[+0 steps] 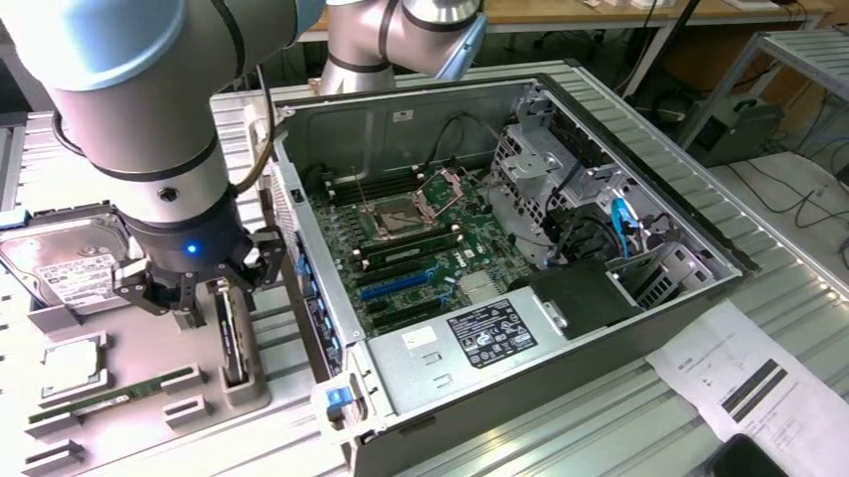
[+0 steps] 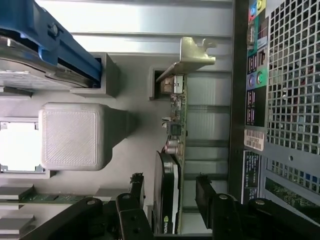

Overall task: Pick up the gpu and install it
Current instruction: 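Pick up the gpu and move the gpu toward the slot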

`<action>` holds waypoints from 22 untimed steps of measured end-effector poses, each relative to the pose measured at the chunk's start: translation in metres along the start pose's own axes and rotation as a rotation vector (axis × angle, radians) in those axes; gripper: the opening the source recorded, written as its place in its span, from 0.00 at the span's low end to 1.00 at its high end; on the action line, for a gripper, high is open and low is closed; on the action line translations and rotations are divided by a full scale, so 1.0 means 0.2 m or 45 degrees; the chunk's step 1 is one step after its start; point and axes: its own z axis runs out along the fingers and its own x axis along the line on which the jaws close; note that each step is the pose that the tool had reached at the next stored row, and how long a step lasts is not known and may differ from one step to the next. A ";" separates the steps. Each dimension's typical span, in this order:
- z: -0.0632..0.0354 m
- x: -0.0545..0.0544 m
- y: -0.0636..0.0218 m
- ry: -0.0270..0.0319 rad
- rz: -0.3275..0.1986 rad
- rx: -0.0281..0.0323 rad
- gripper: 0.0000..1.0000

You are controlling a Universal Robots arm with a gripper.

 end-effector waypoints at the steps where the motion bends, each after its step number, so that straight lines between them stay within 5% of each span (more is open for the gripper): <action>1: 0.016 0.00 0.003 0.0002 0.000 0.0002 0.54; 20: 0.063 0.00 -0.018 -0.0006 0.030 0.0012 0.54; 22: 0.063 0.00 -0.018 -0.0005 0.030 0.0013 0.46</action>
